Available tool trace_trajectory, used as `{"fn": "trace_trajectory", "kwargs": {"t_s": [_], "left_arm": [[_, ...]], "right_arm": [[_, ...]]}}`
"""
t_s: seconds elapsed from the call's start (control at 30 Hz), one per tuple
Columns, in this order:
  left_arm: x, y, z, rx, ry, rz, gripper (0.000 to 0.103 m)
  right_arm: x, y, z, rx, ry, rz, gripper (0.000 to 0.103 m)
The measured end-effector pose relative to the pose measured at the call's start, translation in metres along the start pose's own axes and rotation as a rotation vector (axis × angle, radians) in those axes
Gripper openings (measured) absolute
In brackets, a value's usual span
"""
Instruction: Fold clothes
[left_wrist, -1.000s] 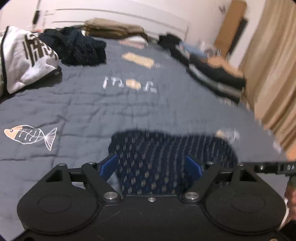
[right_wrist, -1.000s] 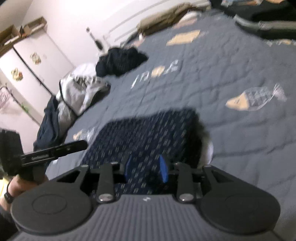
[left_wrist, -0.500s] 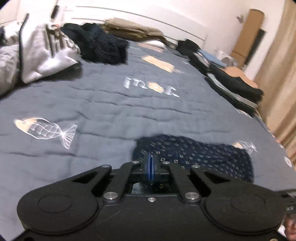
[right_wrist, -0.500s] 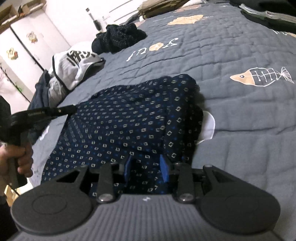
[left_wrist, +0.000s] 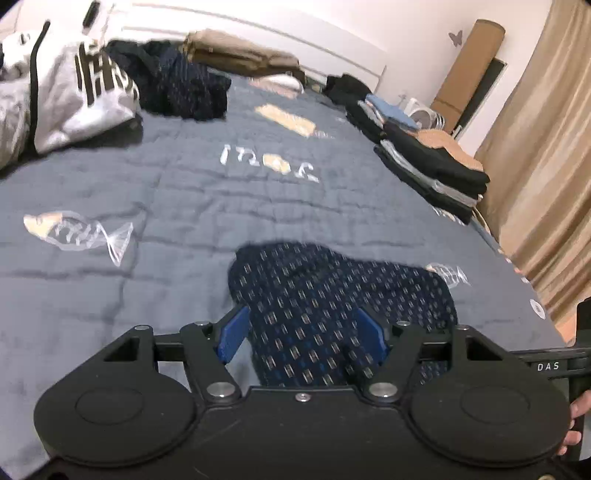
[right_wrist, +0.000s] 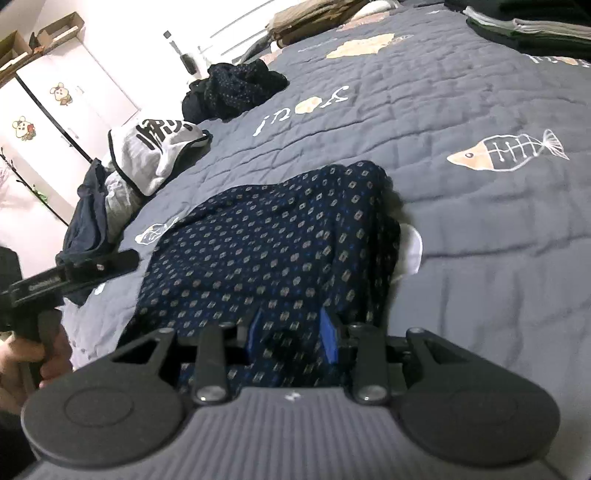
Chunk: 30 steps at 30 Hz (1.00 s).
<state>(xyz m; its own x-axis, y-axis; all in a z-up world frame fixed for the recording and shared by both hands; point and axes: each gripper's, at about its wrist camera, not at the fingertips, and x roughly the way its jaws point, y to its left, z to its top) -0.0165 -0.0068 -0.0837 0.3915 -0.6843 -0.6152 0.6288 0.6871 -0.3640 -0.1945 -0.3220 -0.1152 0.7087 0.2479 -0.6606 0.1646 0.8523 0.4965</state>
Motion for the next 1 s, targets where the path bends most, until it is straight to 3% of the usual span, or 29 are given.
{"fn": "trace_trajectory", "kwargs": {"t_s": [0.1, 0.17, 0.2, 0.33, 0.37, 0.47, 0.53, 0.6, 0.63, 0.67, 0.7, 0.83, 1.0], "left_arm": [[0.001, -0.001, -0.011, -0.007, 0.025, -0.002, 0.06], [0.004, 0.001, -0.018, -0.024, 0.046, -0.009, 0.028], [0.007, 0.003, -0.021, -0.037, 0.055, -0.007, 0.027], [-0.004, 0.014, -0.019, -0.106, -0.011, 0.0, 0.005], [-0.009, 0.016, -0.016, -0.115, -0.038, 0.013, 0.0], [-0.02, 0.026, -0.008, -0.123, -0.074, 0.077, 0.0], [-0.021, 0.029, -0.004, -0.146, -0.07, 0.06, 0.001], [-0.022, 0.03, -0.001, -0.159, -0.073, 0.044, 0.011], [-0.021, 0.026, 0.002, -0.137, -0.08, 0.034, 0.029], [-0.019, 0.022, 0.005, -0.108, -0.089, 0.022, 0.056], [-0.018, 0.017, 0.009, -0.08, -0.097, 0.011, 0.066], [-0.007, 0.014, 0.028, -0.022, -0.099, -0.053, 0.069], [0.018, 0.034, 0.045, -0.09, -0.059, -0.094, 0.068]], "right_arm": [[-0.012, 0.008, -0.016, -0.025, -0.013, -0.004, 0.033], [-0.017, 0.011, -0.026, -0.038, -0.015, -0.037, 0.033], [-0.02, 0.013, -0.031, -0.043, -0.015, -0.052, 0.033], [-0.025, 0.013, -0.055, -0.043, 0.036, -0.073, 0.033], [-0.025, 0.014, -0.061, -0.065, 0.059, -0.096, 0.033], [-0.025, 0.012, -0.073, -0.083, 0.092, -0.138, 0.032], [-0.027, 0.01, -0.075, -0.076, 0.113, -0.171, 0.033], [-0.027, 0.003, -0.079, -0.042, 0.135, -0.184, 0.033], [-0.03, 0.002, -0.078, -0.025, 0.128, -0.178, 0.033], [-0.032, 0.001, -0.078, -0.01, 0.121, -0.171, 0.033], [-0.036, 0.002, -0.077, -0.008, 0.107, -0.162, 0.033], [-0.05, 0.005, -0.07, 0.005, 0.054, -0.125, 0.033], [-0.062, 0.009, -0.021, 0.006, -0.037, -0.062, 0.034]]}}
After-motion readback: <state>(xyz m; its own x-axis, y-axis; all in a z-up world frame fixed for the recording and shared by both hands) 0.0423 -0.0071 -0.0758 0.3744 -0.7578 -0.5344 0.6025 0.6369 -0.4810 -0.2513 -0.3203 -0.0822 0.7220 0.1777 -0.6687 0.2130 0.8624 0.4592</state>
